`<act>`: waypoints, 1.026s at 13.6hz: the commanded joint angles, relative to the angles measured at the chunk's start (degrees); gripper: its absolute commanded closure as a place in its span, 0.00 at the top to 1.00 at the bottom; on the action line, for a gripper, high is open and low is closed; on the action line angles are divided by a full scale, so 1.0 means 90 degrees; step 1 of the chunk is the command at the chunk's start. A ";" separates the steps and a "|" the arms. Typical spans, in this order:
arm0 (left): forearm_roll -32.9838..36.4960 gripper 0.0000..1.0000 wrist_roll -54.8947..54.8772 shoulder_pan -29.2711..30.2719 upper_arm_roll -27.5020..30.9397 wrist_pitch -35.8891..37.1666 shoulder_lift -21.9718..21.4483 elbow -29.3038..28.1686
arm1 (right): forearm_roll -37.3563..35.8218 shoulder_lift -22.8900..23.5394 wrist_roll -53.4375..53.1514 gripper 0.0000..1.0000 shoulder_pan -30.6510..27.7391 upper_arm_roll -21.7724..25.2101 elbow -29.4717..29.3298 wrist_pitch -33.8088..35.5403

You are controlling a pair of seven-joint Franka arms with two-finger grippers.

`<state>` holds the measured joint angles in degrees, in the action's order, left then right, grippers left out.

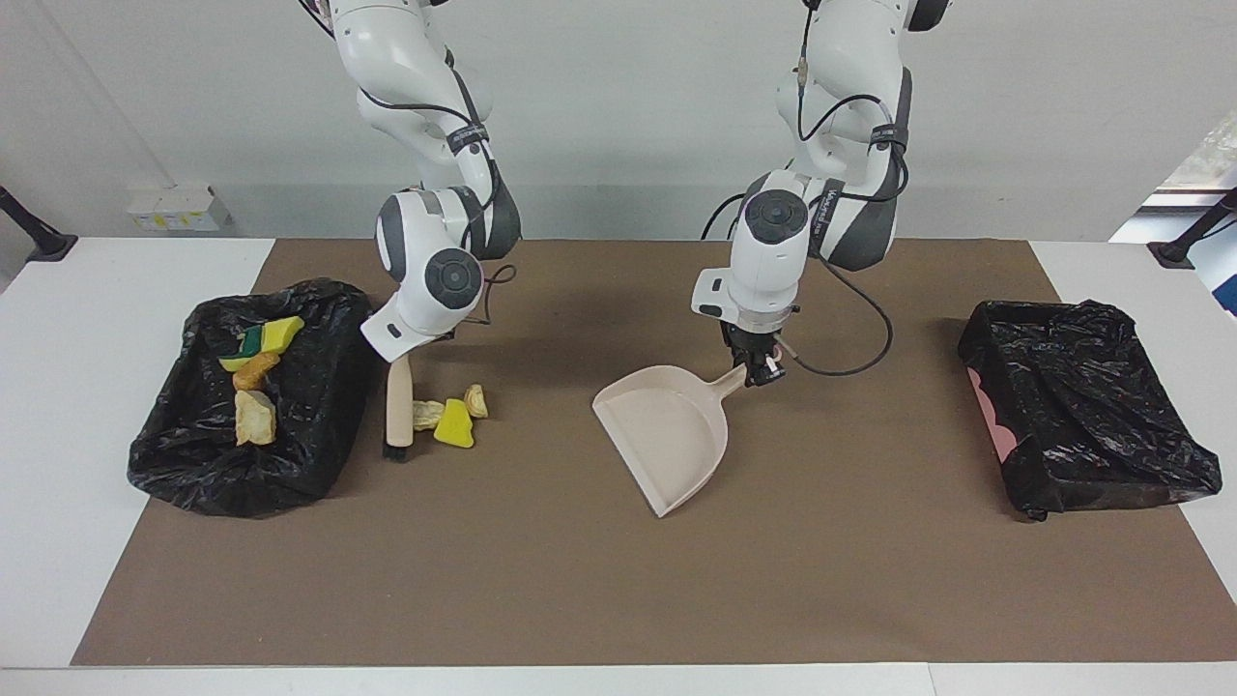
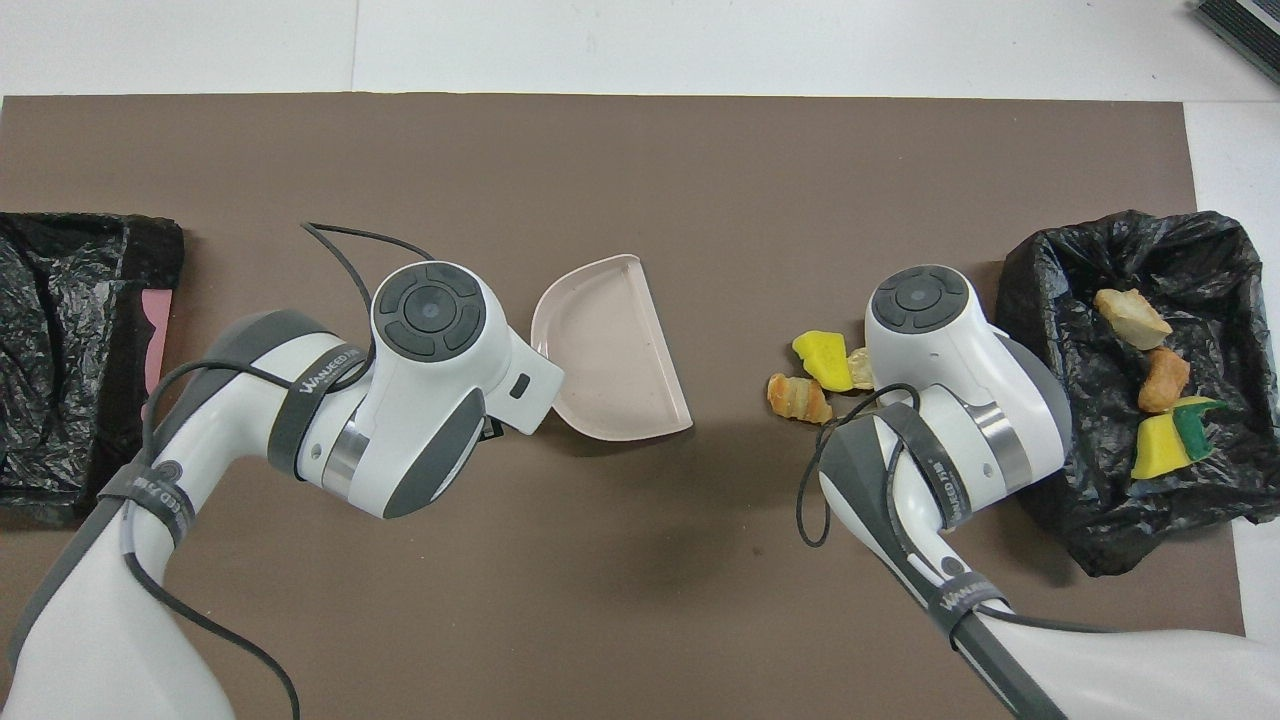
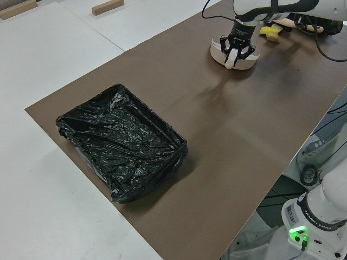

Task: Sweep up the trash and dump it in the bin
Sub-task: 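Hold the dustpan by the trash with the left gripper while the right gripper sweeps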

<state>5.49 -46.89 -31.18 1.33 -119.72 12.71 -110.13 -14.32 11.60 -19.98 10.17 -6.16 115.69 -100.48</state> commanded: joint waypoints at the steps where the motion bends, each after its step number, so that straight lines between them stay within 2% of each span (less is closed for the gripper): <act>1: 0.0219 0.00 -0.0181 -0.0197 0.0008 -0.0514 -0.0532 -0.0924 | 0.0622 -0.0049 -0.0279 0.00 0.0227 -0.0038 -0.0012 -0.0174; 7: 0.0288 0.00 -0.0171 -0.0217 -0.0002 -0.0584 -0.0699 -0.1229 | 0.2116 0.0039 -0.0973 0.00 0.0978 -0.0038 -0.0246 -0.0447; 12: 0.0288 0.00 -0.0142 -0.0207 -0.0002 -0.0506 -0.0748 -0.1298 | 0.3104 0.0147 -0.0915 0.00 0.1720 -0.0048 -0.0344 -0.1032; 14: 0.0288 0.00 0.0092 -0.0178 -0.0002 -0.0506 -0.0767 -0.1346 | 0.3823 0.0195 -0.0634 0.00 0.1830 -0.0048 -0.0441 -0.1111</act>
<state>6.93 -47.74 -32.61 1.03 -123.77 7.75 -119.34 14.43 12.06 -27.83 26.23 -6.29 113.51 -109.80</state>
